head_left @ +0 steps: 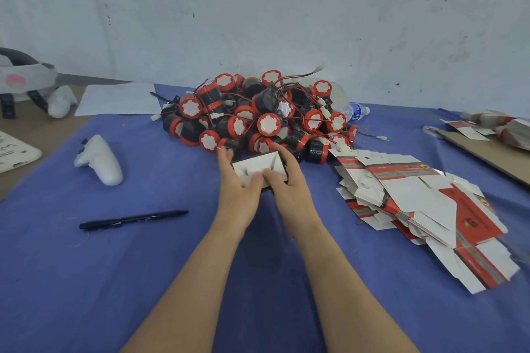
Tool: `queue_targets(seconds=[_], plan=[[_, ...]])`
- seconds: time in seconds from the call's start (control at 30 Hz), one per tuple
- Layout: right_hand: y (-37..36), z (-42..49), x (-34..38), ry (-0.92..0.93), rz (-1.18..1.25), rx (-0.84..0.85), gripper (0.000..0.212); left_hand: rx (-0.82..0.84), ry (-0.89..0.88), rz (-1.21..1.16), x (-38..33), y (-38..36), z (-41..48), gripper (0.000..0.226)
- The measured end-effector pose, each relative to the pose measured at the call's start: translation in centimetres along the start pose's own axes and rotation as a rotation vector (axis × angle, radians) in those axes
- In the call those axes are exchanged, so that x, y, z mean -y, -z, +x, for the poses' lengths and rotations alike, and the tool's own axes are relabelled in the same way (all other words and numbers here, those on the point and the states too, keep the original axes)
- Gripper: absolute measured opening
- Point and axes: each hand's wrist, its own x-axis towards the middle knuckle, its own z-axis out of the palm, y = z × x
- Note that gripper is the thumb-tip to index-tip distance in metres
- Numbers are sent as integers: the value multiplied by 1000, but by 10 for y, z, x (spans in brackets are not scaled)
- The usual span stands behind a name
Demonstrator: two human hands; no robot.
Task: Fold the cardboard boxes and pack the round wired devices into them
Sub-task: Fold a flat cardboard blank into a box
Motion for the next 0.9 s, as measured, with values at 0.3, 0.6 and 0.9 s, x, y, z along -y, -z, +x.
queue_targets(seconds=[0.3, 0.6, 0.9], plan=[[-4, -1, 3, -60, 120, -37, 40, -10, 2, -38, -3, 3, -3, 56], [-1, 1, 10, 0, -23, -190, 36, -194, 77, -174, 2, 2, 3, 21], [0, -2, 22, 56, -70, -172, 26, 245, -16, 99, 0, 0, -3, 51]])
